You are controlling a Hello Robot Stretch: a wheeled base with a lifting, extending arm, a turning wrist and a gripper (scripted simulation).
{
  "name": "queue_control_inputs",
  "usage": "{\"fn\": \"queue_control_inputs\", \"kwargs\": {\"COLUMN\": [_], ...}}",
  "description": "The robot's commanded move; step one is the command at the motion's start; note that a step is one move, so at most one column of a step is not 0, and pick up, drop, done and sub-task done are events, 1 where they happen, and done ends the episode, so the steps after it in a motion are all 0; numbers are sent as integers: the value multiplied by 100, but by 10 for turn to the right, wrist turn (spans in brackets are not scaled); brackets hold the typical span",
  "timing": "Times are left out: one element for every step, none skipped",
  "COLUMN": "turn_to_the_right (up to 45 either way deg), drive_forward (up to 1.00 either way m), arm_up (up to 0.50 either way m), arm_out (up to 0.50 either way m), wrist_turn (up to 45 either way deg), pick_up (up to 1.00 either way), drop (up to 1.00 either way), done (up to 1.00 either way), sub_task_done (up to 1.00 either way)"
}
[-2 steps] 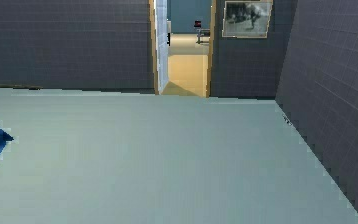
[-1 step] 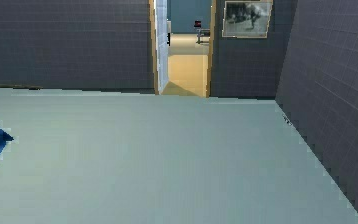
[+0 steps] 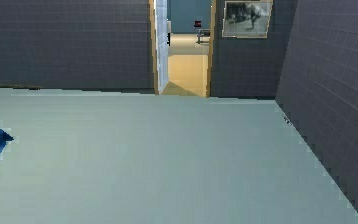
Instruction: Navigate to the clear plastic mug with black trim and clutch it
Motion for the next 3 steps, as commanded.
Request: {"fn": "queue_control_inputs", "kwargs": {"turn_to_the_right": [0, 0, 0], "drive_forward": [0, 0, 0], "arm_up": [0, 0, 0], "arm_out": [0, 0, 0], "wrist_turn": [450, 450, 90], "pick_up": [0, 0, 0], "drop": [0, 0, 0], "done": [0, 0, 0], "sub_task_done": [0, 0, 0]}}
